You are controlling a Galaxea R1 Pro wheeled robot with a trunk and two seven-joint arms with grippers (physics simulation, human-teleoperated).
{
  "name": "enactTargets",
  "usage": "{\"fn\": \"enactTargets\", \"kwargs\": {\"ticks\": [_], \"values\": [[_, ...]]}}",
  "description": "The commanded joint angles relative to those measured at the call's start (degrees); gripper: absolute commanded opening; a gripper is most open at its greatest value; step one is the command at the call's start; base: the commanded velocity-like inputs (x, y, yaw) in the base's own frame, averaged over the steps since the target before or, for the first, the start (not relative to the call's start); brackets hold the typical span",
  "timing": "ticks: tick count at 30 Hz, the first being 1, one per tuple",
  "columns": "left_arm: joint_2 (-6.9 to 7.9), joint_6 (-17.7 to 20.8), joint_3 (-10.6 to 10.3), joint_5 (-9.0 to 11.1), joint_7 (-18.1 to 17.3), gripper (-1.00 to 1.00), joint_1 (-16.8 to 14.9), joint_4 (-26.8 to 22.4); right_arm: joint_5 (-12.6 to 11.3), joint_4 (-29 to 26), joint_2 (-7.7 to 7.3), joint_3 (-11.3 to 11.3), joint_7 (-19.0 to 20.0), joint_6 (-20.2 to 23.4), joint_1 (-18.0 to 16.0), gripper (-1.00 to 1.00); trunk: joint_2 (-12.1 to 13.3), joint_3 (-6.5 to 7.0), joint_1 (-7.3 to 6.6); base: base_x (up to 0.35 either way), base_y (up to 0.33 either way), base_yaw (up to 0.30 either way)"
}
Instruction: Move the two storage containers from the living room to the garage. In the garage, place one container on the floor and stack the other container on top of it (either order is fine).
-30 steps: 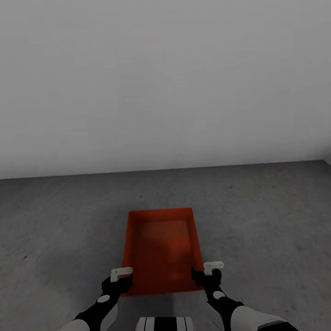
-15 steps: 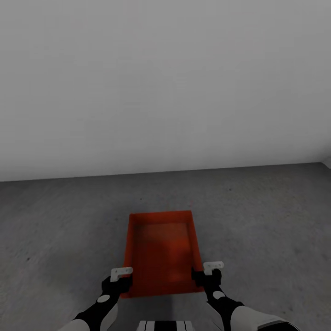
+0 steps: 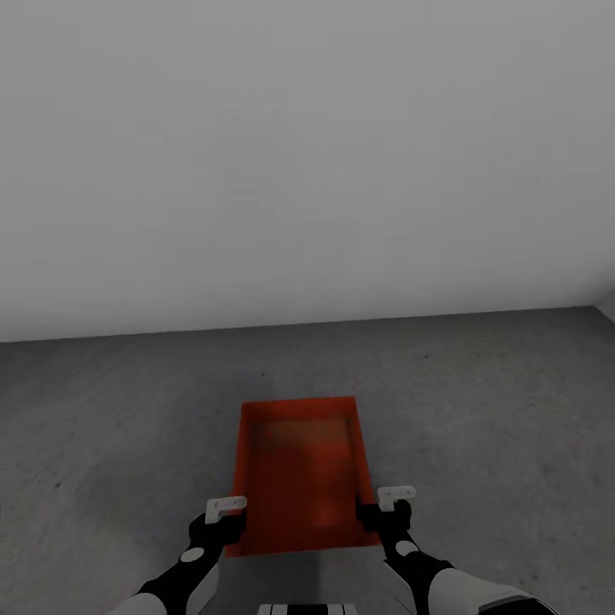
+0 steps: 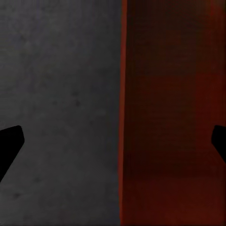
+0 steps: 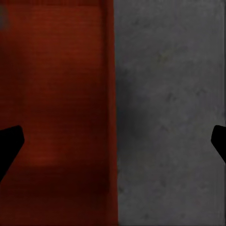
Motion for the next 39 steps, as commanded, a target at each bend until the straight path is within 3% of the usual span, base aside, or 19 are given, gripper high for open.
{"fn": "enactTargets", "kwargs": {"ticks": [1,39], "values": [[0.01,-0.2,-0.4,0.6,0.2,1.0,0.0,0.1,-0.1,0.1,0.02,0.5,-0.4,-0.1,0.0,1.0,0.4,0.15,-0.23,0.0,0.0,0.0],[0.01,-0.2,-0.4,0.7,0.2,1.0,0.0,0.0,0.0,0.1,0.02,0.5,-0.3,-0.1,0.0,1.0,15.6,6.97,-8.58,0.0,0.0,0.0]]}}
